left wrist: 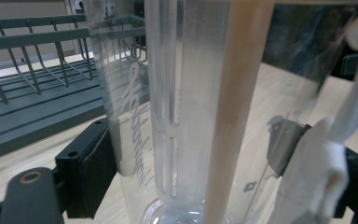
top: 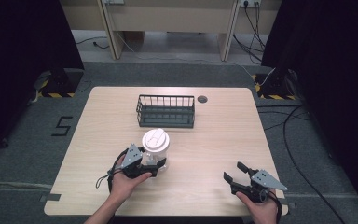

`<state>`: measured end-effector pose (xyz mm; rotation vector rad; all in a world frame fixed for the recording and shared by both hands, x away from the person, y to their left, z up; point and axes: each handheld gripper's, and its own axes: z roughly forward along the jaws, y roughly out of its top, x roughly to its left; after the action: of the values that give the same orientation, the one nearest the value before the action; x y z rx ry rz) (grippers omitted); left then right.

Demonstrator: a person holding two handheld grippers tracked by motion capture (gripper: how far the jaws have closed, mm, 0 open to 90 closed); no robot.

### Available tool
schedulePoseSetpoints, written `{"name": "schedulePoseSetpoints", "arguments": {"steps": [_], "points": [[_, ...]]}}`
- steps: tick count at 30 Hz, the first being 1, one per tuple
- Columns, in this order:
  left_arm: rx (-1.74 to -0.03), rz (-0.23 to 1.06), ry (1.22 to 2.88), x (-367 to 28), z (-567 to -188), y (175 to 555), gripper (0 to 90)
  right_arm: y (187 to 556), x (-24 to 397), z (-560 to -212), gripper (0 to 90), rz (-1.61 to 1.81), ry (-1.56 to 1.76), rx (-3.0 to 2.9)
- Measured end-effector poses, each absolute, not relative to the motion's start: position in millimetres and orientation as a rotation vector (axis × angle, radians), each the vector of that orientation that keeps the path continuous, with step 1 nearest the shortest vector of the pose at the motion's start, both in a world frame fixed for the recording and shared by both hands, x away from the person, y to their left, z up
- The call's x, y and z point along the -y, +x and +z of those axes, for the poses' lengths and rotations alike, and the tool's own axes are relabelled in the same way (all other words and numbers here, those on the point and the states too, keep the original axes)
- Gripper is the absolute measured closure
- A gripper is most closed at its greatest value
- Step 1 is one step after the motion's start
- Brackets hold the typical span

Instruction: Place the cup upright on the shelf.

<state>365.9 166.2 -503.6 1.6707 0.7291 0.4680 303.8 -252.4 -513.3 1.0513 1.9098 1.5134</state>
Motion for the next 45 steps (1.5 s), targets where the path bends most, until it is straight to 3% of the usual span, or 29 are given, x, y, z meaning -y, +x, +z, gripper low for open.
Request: {"name": "schedulePoseSetpoints", "arguments": {"steps": [45], "points": [[-0.686, 0.586, 1.612, -175.1, -460.8, 385.6, 17.3, 304.5, 253.0, -513.3, 27.8, 1.52, 1.058, -1.905]]}}
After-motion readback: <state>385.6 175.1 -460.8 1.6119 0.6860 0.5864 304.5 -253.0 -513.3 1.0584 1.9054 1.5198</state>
